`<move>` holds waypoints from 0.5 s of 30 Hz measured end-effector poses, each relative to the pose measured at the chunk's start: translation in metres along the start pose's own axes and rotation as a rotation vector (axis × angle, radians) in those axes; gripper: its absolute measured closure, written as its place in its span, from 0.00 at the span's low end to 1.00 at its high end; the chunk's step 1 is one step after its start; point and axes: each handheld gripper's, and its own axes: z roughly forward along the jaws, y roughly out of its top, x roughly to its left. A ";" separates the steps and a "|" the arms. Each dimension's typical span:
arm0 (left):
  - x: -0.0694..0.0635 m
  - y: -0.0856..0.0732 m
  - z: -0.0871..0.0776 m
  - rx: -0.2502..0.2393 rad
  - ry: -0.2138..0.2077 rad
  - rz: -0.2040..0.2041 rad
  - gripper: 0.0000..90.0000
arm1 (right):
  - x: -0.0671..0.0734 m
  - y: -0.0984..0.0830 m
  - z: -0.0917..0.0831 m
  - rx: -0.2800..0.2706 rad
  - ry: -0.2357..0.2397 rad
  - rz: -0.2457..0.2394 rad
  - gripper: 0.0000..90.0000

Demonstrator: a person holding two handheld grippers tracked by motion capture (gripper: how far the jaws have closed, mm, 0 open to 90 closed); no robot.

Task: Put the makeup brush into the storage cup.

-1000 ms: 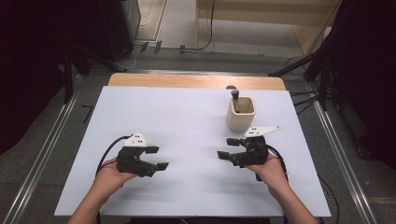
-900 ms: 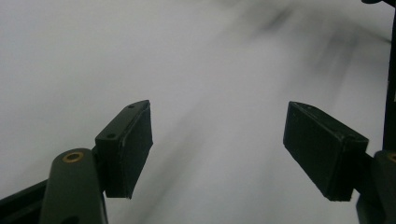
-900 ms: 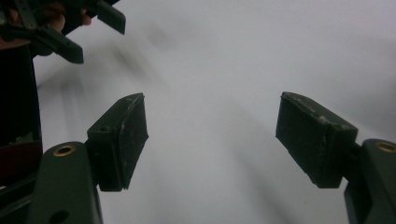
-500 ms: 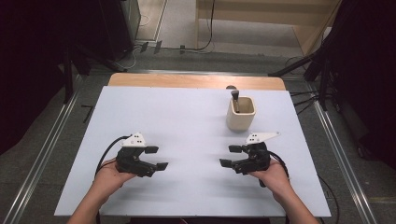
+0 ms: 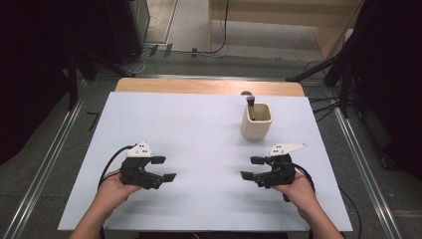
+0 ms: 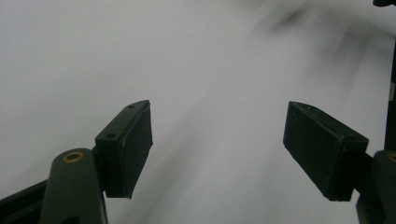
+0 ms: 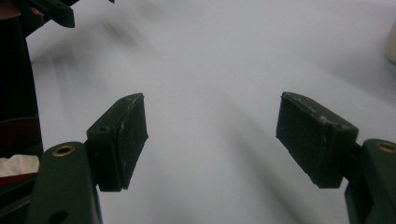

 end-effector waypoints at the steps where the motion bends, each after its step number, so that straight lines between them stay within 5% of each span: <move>1: 0.000 0.000 0.000 0.000 0.000 0.000 0.27 | 0.000 0.000 -0.001 -0.004 -0.012 -0.003 0.29; 15: 0.001 -0.001 -0.002 0.001 0.006 -0.004 0.27 | -0.004 -0.009 -0.015 -0.011 -0.026 0.014 0.29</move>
